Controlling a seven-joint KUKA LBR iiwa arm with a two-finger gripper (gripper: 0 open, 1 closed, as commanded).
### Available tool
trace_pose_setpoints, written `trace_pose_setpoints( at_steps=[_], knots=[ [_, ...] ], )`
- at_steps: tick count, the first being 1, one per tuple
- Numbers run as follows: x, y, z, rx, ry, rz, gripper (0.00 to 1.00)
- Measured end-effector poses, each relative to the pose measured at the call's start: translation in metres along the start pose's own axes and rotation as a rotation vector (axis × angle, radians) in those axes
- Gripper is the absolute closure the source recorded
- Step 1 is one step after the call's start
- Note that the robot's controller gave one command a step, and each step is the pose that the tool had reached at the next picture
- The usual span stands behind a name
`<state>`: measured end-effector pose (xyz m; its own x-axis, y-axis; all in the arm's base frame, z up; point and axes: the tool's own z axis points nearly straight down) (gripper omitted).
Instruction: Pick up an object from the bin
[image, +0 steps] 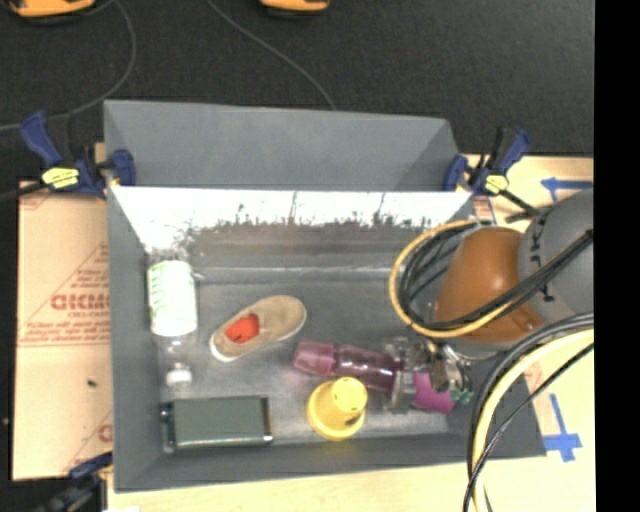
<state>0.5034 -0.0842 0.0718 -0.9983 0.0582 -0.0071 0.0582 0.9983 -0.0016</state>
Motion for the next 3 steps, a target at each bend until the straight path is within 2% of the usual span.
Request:
trace_pose_setpoints(
  at_steps=[1, 2, 3],
  knots=[
    [-0.009, -0.001, -0.007, 0.002, -0.005, -0.013, 1.00],
    [-0.009, 0.000, -0.008, 0.001, -0.003, -0.013, 1.00],
    [0.005, 0.009, -0.106, 0.001, 0.001, -0.224, 1.00]
  ],
)
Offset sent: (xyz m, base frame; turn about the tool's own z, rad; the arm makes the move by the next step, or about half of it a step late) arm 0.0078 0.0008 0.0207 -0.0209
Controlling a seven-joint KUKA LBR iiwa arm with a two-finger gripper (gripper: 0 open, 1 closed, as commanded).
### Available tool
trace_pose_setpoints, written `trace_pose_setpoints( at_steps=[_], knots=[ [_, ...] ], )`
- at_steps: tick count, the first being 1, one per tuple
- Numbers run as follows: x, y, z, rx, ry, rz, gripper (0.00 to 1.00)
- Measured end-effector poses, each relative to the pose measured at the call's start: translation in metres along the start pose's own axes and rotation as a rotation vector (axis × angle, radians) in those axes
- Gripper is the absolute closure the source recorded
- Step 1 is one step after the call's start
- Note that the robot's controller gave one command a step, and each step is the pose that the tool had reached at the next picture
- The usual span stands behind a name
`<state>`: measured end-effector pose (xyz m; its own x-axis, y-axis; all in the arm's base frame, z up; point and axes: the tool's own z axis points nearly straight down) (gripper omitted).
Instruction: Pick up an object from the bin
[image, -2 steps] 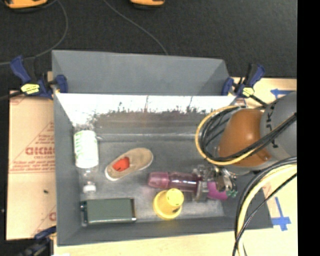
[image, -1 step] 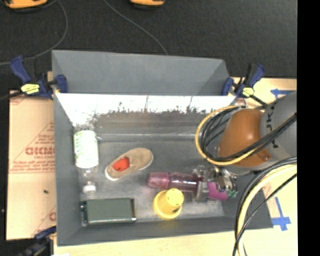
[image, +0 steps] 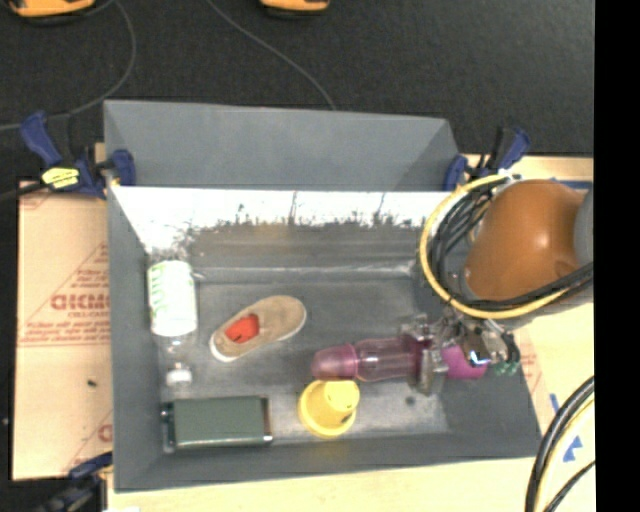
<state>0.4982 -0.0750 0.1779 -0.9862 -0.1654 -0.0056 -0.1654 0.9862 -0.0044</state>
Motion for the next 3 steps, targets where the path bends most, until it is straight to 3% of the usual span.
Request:
trace_pose_setpoints(
  at_steps=[1, 2, 3],
  knots=[
    [-0.027, 0.002, 0.066, 0.002, -0.011, 0.105, 1.00],
    [-0.017, 0.000, 0.010, -0.001, 0.001, 0.139, 1.00],
    [-0.048, 0.005, 0.108, 0.002, -0.015, 0.140, 1.00]
  ],
)
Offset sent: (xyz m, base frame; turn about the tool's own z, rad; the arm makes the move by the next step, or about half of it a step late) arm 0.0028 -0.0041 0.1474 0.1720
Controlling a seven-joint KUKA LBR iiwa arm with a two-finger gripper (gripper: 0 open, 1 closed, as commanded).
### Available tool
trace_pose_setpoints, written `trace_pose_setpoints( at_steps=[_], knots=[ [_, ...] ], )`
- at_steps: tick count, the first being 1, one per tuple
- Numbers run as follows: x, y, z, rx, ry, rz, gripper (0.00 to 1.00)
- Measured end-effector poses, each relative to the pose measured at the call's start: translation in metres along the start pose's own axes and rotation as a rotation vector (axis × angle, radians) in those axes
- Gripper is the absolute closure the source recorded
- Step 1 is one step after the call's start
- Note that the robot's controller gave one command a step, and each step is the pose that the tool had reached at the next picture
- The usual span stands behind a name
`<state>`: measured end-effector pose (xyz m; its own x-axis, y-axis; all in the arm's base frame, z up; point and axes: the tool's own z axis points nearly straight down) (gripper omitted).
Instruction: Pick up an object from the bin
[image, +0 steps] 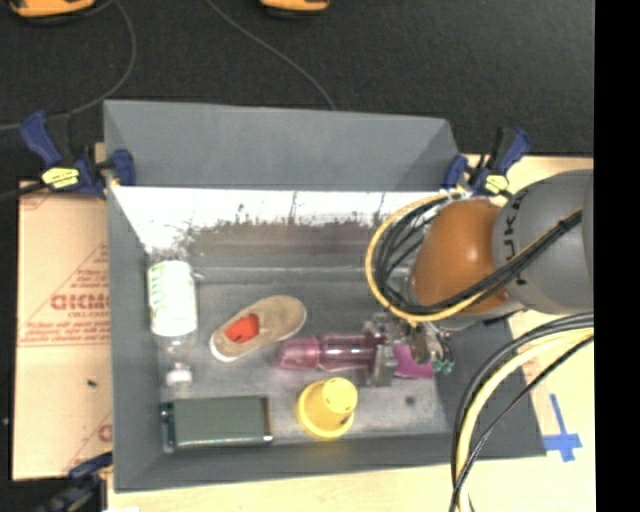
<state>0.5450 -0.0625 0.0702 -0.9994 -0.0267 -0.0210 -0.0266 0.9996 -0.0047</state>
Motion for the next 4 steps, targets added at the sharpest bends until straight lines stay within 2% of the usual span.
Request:
trace_pose_setpoints(
  at_steps=[1, 2, 3, 4],
  knots=[
    [0.000, 0.000, 0.000, 0.000, 0.000, -0.001, 1.00],
    [-0.014, -0.002, -0.030, 0.002, -0.006, -0.005, 1.00],
    [-0.001, 0.000, -0.113, 0.001, 0.002, -0.008, 1.00],
    [-0.008, 0.003, -0.132, 0.002, -0.006, 0.001, 1.00]
  ],
)
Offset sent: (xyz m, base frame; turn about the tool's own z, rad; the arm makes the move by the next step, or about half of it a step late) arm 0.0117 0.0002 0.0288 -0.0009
